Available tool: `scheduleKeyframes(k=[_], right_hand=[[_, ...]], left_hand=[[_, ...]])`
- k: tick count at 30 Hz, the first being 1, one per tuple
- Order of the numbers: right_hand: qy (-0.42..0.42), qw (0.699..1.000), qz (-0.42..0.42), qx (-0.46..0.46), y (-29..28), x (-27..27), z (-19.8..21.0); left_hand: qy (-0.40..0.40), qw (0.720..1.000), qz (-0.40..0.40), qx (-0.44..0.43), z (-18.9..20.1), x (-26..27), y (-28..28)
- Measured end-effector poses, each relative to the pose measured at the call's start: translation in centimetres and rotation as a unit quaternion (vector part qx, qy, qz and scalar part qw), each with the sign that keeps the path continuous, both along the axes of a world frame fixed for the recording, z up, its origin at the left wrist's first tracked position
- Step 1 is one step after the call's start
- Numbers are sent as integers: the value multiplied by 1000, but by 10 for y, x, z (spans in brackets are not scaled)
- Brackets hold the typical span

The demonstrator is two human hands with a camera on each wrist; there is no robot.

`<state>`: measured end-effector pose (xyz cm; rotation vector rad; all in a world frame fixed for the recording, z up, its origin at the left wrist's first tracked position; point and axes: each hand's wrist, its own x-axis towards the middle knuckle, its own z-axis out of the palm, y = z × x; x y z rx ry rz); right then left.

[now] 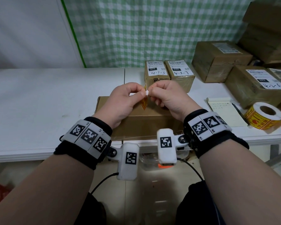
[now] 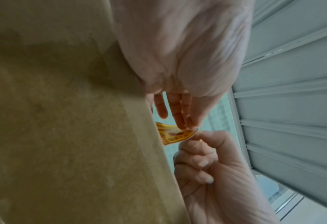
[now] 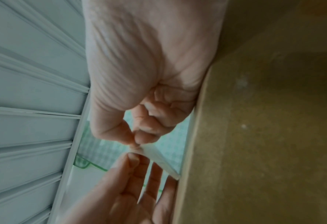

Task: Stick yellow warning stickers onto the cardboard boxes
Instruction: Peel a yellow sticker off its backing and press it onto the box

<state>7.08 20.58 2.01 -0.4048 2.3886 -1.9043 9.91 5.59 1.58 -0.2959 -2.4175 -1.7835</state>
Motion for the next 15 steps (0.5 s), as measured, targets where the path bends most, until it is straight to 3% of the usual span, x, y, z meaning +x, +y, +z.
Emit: scheduleKeyframes(k=[9,15], right_hand=[[-17,999,0,-31,2,0,3],[23,999,27,13,-3,2,0]], left_hand=[[-21,997,-23,65,-1,-2,-1],[-22,996,-47,70,-2,-3,1]])
